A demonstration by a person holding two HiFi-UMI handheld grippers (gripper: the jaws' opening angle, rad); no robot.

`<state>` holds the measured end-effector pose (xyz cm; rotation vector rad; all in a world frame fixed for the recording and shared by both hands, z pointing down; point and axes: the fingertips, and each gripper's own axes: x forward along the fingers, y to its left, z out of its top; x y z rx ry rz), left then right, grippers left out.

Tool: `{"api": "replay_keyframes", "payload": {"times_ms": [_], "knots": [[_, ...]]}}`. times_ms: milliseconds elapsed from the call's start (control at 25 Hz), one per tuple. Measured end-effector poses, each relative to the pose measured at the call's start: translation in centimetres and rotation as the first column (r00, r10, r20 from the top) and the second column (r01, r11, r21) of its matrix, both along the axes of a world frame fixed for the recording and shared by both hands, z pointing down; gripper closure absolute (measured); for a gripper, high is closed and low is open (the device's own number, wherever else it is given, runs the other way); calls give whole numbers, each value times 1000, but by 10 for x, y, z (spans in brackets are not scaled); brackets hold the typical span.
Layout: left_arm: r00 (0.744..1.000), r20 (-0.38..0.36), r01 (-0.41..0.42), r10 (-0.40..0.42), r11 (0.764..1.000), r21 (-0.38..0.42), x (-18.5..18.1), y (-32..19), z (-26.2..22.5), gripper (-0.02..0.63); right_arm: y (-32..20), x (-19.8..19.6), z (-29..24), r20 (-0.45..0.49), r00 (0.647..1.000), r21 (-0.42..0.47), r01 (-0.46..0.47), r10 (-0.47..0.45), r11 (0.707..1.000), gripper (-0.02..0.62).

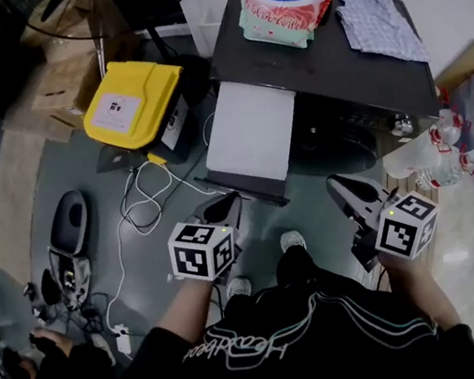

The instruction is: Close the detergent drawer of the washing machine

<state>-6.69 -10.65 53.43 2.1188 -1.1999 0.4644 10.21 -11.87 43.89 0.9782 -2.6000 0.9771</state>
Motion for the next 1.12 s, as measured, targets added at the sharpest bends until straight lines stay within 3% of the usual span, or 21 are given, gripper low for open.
{"api": "replay_keyframes", "payload": {"times_ms": [360, 1120], "knots": [[998, -26, 54, -54, 998, -21, 2, -3, -3, 584, -29, 13, 1, 5, 1000, 3, 13, -13, 1000, 569], [986, -53, 158, -157, 987, 12, 14, -20, -13, 584, -61, 26, 8, 20, 993, 8, 114, -115, 993, 569]]}}
